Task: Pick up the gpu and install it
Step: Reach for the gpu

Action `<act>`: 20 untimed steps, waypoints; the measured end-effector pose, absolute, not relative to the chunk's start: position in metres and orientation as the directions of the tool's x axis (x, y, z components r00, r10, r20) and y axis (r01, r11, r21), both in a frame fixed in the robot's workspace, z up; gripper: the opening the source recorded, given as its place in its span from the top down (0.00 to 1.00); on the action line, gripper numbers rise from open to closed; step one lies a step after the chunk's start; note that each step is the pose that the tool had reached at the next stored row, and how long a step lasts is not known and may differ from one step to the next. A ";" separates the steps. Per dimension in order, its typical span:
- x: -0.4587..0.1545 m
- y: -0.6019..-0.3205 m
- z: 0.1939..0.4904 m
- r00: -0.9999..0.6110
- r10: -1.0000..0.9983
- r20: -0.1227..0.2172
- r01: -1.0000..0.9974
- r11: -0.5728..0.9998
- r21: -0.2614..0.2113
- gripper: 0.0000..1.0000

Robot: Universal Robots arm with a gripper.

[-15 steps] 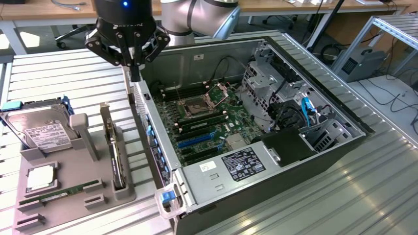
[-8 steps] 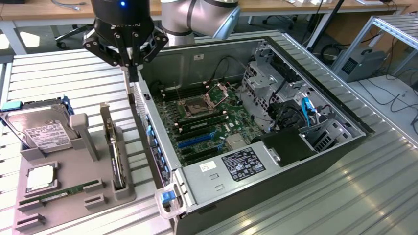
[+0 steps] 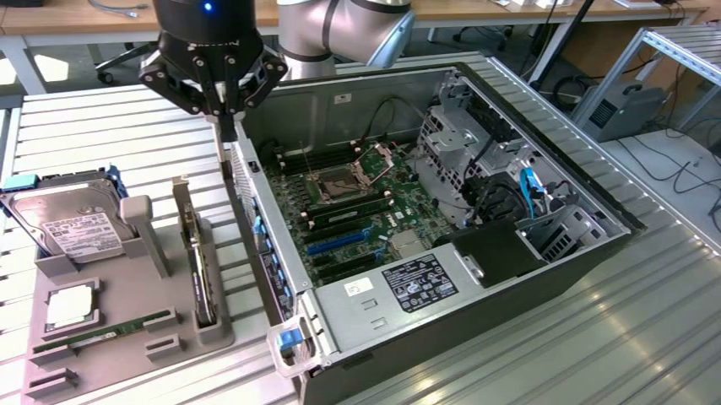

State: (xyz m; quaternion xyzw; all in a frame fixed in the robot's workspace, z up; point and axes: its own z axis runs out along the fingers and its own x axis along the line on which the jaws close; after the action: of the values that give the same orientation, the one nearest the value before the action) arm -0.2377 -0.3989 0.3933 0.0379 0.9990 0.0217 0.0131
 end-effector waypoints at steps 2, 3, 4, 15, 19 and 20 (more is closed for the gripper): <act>-0.239 -0.399 0.393 -0.997 0.076 -0.024 0.075 0.996 0.044 0.89; -0.239 -0.399 0.393 -0.997 0.076 -0.024 0.075 0.996 0.044 0.89; -0.240 -0.399 0.393 -0.997 0.076 -0.024 0.075 0.996 0.044 0.89; -0.245 -0.399 0.393 -0.997 0.076 -0.024 0.075 0.996 0.044 0.89; -0.247 -0.399 0.393 -0.997 0.076 -0.024 0.075 0.996 0.044 0.89; -0.247 -0.399 0.393 -0.997 0.076 -0.024 0.075 0.996 0.044 0.89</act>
State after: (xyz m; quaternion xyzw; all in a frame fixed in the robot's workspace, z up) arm -0.2468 -0.3989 0.3933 0.0379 0.9990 0.0217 0.0131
